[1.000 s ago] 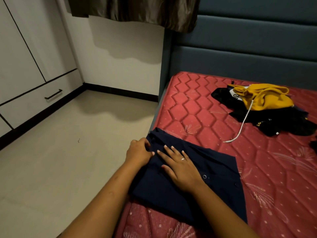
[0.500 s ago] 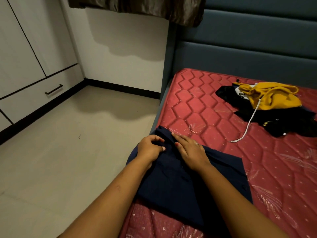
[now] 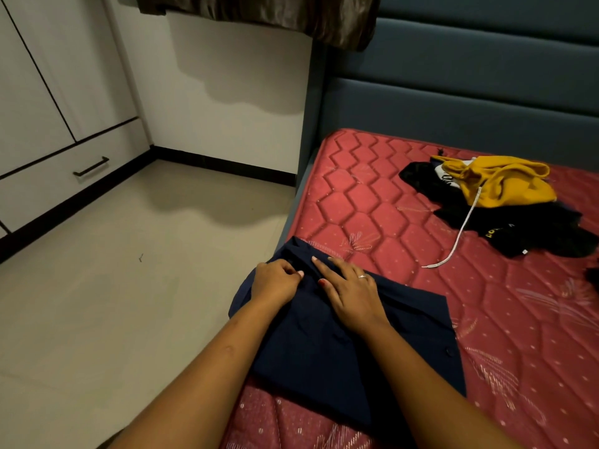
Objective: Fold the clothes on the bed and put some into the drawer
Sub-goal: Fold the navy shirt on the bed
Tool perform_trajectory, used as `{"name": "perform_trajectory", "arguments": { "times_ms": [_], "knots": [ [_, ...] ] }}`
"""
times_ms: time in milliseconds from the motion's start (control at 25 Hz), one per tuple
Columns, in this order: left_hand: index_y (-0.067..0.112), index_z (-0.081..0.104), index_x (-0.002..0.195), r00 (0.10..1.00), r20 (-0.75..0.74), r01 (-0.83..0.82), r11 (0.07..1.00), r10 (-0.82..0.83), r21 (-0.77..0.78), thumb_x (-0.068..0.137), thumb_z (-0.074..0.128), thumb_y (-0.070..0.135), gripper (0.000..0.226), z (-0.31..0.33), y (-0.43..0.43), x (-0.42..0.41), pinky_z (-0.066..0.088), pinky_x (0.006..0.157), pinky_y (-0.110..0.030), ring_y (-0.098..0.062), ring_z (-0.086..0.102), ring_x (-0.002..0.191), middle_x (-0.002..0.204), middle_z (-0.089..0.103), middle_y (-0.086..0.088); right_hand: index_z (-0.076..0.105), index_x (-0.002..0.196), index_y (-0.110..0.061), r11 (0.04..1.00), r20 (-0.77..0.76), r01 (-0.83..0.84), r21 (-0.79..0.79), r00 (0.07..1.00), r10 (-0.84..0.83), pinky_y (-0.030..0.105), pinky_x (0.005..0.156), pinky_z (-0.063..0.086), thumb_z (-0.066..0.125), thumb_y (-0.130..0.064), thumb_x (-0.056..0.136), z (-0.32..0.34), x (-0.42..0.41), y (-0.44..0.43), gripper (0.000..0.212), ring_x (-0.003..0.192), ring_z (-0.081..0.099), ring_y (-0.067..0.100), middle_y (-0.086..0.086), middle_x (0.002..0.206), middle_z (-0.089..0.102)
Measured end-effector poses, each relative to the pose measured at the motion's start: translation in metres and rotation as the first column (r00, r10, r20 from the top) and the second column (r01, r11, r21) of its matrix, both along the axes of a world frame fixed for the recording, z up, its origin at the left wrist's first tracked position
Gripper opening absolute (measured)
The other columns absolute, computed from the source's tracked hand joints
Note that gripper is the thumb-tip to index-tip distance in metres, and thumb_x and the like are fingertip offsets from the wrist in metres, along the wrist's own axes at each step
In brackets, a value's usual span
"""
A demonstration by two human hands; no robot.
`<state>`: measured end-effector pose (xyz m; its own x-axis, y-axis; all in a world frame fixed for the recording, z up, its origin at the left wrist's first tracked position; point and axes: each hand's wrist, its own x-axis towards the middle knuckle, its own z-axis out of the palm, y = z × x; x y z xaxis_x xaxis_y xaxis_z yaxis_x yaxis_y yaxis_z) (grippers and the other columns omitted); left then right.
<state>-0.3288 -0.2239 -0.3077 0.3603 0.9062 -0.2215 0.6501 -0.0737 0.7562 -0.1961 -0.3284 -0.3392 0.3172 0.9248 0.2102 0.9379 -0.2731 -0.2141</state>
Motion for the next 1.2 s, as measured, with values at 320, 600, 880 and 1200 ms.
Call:
{"name": "perform_trajectory", "arguments": {
  "times_ms": [320, 600, 880, 1200],
  "knots": [
    [0.010, 0.074, 0.098, 0.994, 0.096, 0.039, 0.996, -0.047, 0.080, 0.086, 0.069, 0.018, 0.015, 0.004, -0.009, 0.007, 0.047, 0.087, -0.024, -0.017, 0.064, 0.098, 0.101, 0.071, 0.000, 0.033, 0.145, -0.043, 0.997, 0.061, 0.010, 0.072, 0.998, -0.014, 0.039, 0.094, 0.042, 0.019, -0.050, 0.096, -0.005, -0.005, -0.001, 0.052, 0.122, 0.047, 0.018, -0.006, 0.142, 0.047],
    [0.013, 0.072, 0.105, 0.968, 0.243, 0.039, 0.997, -0.056, 0.072, 0.083, 0.073, 0.014, 0.022, 0.002, -0.013, 0.010, 0.046, 0.098, -0.030, -0.014, 0.062, 0.105, 0.106, 0.070, 0.001, 0.041, 0.141, -0.040, 0.997, 0.097, 0.023, 0.073, 0.995, -0.030, 0.041, 0.088, 0.046, 0.029, -0.047, 0.096, -0.002, -0.009, -0.004, 0.047, 0.114, 0.053, 0.020, -0.004, 0.136, 0.054],
    [0.014, 0.073, 0.073, 0.975, 0.175, 0.056, 0.914, -0.136, 0.401, 0.080, 0.053, -0.010, 0.032, 0.031, 0.014, -0.009, 0.046, 0.080, -0.021, -0.010, 0.057, 0.080, 0.092, 0.062, 0.000, 0.040, 0.143, -0.042, 0.993, 0.195, 0.088, 0.072, 0.976, -0.101, 0.047, 0.093, 0.039, 0.027, -0.058, 0.095, -0.004, -0.010, -0.005, 0.052, 0.116, 0.053, 0.023, -0.005, 0.137, 0.053],
    [0.017, 0.072, 0.110, 0.914, -0.312, 0.369, 0.853, -0.260, 0.369, 0.091, 0.054, 0.005, 0.029, -0.002, 0.019, -0.016, 0.045, 0.092, -0.030, -0.027, 0.058, 0.108, 0.121, 0.057, -0.007, -0.015, 0.144, -0.054, 0.904, 0.167, 0.143, -0.403, 0.983, -0.081, 0.066, 0.101, -0.024, -0.010, -0.081, 0.069, 0.010, -0.005, 0.006, 0.080, 0.147, -0.013, 0.029, -0.011, 0.161, -0.007]
  ]
}}
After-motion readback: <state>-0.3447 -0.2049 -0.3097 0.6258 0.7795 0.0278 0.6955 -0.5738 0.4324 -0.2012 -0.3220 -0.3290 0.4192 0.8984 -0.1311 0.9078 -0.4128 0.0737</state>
